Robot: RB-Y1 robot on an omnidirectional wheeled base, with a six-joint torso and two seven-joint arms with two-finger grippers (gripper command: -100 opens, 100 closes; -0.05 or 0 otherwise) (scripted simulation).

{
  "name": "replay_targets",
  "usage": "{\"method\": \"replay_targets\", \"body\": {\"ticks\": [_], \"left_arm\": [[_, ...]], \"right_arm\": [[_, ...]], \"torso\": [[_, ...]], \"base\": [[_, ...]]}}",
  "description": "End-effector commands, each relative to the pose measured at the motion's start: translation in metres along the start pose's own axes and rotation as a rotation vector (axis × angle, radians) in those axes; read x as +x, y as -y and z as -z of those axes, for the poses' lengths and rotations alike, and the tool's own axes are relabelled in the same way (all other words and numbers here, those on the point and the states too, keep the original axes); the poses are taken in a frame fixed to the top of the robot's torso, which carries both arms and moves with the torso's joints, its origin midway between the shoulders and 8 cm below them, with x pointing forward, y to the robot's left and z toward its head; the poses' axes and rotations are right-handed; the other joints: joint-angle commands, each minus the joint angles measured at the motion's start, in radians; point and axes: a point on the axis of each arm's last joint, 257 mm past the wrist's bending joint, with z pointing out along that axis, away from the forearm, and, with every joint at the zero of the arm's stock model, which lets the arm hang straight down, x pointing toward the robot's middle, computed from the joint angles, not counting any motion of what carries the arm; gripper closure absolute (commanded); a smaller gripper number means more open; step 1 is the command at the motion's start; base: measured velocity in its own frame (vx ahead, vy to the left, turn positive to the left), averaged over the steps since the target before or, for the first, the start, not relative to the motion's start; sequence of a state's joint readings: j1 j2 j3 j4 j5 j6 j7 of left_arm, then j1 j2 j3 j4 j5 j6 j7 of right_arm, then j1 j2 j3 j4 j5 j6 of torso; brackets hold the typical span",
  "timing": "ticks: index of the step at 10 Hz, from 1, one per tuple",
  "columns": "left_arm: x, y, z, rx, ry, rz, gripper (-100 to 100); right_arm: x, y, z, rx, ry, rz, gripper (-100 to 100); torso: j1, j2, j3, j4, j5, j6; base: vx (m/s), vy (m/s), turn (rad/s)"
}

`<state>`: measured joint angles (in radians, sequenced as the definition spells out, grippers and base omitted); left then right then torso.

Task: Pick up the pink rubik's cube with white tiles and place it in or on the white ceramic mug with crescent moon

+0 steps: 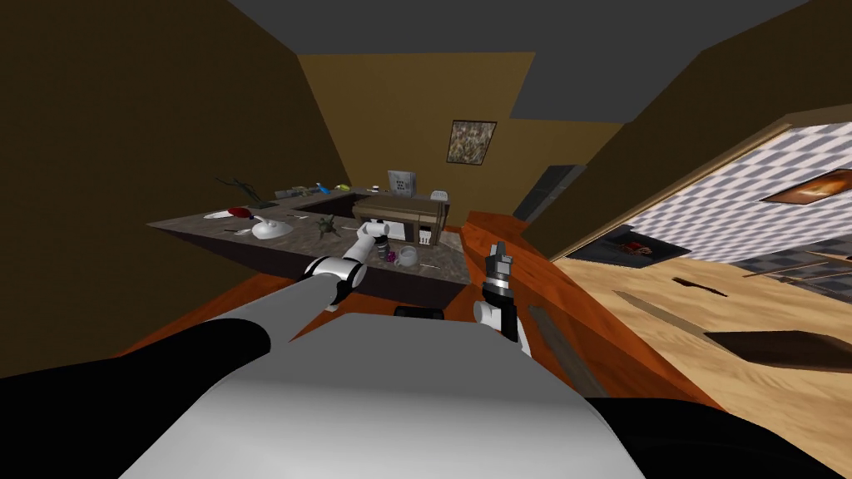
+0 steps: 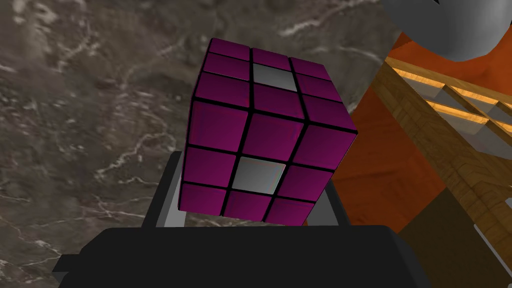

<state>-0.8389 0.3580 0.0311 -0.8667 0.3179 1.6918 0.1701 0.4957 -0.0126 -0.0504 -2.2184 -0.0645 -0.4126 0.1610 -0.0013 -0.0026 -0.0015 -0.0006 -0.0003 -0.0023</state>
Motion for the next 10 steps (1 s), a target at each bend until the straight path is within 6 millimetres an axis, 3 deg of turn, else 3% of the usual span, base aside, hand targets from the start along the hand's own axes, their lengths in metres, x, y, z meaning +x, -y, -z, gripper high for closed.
{"method": "replay_targets", "body": {"ticks": [1,2,3,4,6,10], "left_arm": [[0.011,-0.002,0.004,-0.001,0.000,-0.030,100],[0.006,-0.001,0.003,0.001,-0.001,-0.017,100],[0.006,-0.001,0.003,0.000,0.000,-0.019,0],[-0.006,0.018,0.017,0.055,0.014,0.009,100],[-0.014,0.038,0.035,0.113,0.021,0.033,100],[-0.022,0.055,0.058,0.157,0.029,0.059,100]], "right_arm": [[0.000,0.000,0.000,0.000,0.000,0.000,0],[0.000,0.000,0.000,0.000,0.000,0.000,0],[0.000,0.000,0.000,0.000,0.000,0.000,0],[0.000,0.000,0.000,0.000,0.000,0.000,0],[0.000,0.000,0.000,0.000,0.000,0.000,0],[0.000,0.000,0.000,0.000,0.000,0.000,0]], "torso": [[0.000,0.000,0.000,0.000,0.000,0.000],[0.000,0.001,0.000,0.000,0.000,0.000],[0.001,0.002,0.001,0.000,0.000,0.001],[0.001,0.003,0.001,0.000,0.000,0.001],[0.006,0.010,0.006,0.003,0.001,-0.001],[0.000,0.015,0.010,0.006,-0.001,-0.001]], "base": [[0.038,-0.018,0.158],[0.018,-0.011,0.033],[0.000,0.000,0.000],[-0.073,0.044,0.028],[-0.123,0.041,0.017],[-0.118,-0.016,0.011]]}}
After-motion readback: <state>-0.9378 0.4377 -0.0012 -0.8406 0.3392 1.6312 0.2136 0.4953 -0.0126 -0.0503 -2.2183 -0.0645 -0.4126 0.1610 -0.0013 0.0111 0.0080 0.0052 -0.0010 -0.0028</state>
